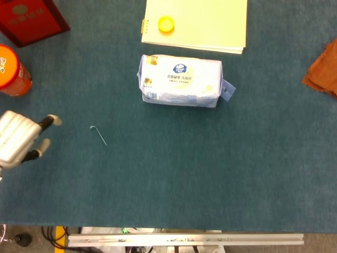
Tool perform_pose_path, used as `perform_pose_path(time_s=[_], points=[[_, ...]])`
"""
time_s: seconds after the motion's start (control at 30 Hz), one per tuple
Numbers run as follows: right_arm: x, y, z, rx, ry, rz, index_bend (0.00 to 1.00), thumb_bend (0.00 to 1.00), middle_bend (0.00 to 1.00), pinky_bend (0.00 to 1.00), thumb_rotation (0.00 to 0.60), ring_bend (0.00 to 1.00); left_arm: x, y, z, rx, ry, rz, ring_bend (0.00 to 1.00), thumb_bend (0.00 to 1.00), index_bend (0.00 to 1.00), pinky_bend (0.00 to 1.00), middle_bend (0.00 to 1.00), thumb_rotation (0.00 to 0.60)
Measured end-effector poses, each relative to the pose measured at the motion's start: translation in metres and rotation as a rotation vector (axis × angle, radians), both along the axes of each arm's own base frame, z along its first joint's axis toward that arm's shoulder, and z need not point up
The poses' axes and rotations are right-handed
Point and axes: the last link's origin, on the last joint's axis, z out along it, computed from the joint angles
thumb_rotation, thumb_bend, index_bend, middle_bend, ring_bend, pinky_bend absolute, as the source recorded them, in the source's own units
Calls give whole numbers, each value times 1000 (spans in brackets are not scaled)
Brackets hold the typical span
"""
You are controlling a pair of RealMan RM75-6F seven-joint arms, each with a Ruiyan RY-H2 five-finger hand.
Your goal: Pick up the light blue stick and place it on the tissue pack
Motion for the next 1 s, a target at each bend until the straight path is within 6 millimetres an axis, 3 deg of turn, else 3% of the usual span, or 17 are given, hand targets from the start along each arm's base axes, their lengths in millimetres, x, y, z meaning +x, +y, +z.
perform_pose_path(time_s=[0.17, 0.37, 1.0], points=[[1, 0, -2, 4, 5, -3, 107, 360, 345, 576, 600, 339, 5, 15, -16, -73, 32, -96, 919, 378, 336, 865, 930, 600], [0, 0, -4, 3, 7, -15, 107, 359, 345, 576, 600, 339, 9, 28, -40, -128, 59, -158, 945, 279, 403, 888, 946, 600], [-5, 3, -4, 3, 10, -35, 107, 359, 345, 576, 600, 339, 19, 48, -97, -193, 60, -260, 959, 273, 421, 897, 959, 600]])
